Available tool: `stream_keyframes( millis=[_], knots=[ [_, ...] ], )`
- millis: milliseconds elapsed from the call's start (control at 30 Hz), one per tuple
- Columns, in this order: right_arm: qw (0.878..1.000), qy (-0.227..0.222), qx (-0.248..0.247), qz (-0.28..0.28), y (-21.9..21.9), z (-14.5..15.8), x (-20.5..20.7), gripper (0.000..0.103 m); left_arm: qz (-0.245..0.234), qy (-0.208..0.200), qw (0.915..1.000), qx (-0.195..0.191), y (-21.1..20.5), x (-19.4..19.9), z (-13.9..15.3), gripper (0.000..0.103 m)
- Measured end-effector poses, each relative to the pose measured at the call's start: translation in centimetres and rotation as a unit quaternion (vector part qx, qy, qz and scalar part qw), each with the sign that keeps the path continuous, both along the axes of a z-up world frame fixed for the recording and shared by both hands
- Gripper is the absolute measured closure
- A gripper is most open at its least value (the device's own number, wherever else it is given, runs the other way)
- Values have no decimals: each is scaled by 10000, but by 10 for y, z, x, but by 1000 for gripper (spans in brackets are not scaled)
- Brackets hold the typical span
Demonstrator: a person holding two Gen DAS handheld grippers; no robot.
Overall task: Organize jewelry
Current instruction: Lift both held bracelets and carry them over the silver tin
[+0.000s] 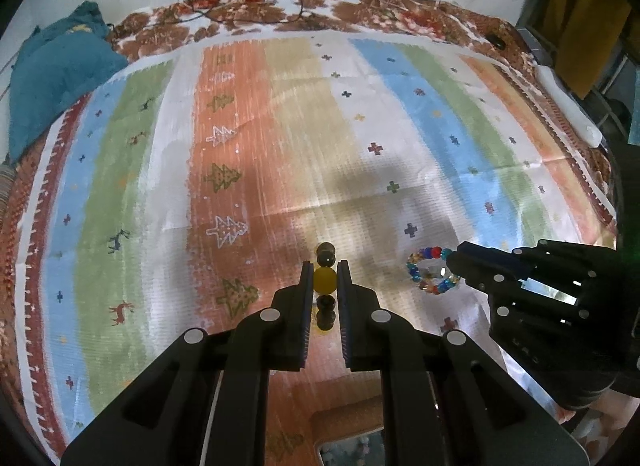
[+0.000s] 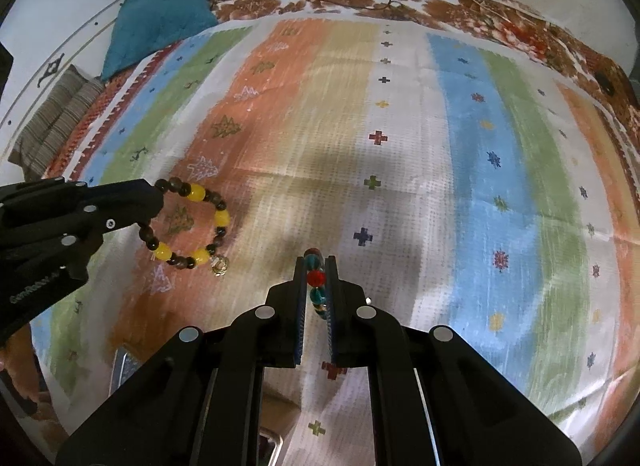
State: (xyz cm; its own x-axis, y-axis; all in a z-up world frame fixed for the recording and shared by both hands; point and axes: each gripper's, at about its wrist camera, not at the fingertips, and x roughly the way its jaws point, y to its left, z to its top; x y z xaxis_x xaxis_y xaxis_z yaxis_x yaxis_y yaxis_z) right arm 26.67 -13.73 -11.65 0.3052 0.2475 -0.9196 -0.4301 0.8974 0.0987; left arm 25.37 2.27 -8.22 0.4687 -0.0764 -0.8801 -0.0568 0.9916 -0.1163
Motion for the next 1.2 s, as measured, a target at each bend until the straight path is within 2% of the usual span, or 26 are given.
stream_keyframes(
  millis=[400, 933, 1200],
  knots=[
    [9993, -353, -27, 80, -1, 26, -23, 93, -73, -422, 9991, -4, -8, -25, 34, 92],
    [9964, -769, 202, 305, -1, 62, -62, 93, -209, -854, 9961, -73, -23, -71, 62, 92],
    [9951, -883, 234, 379, -5, 72, -81, 93, -274, -931, 9953, 10, -30, -90, 64, 92]
  ],
)
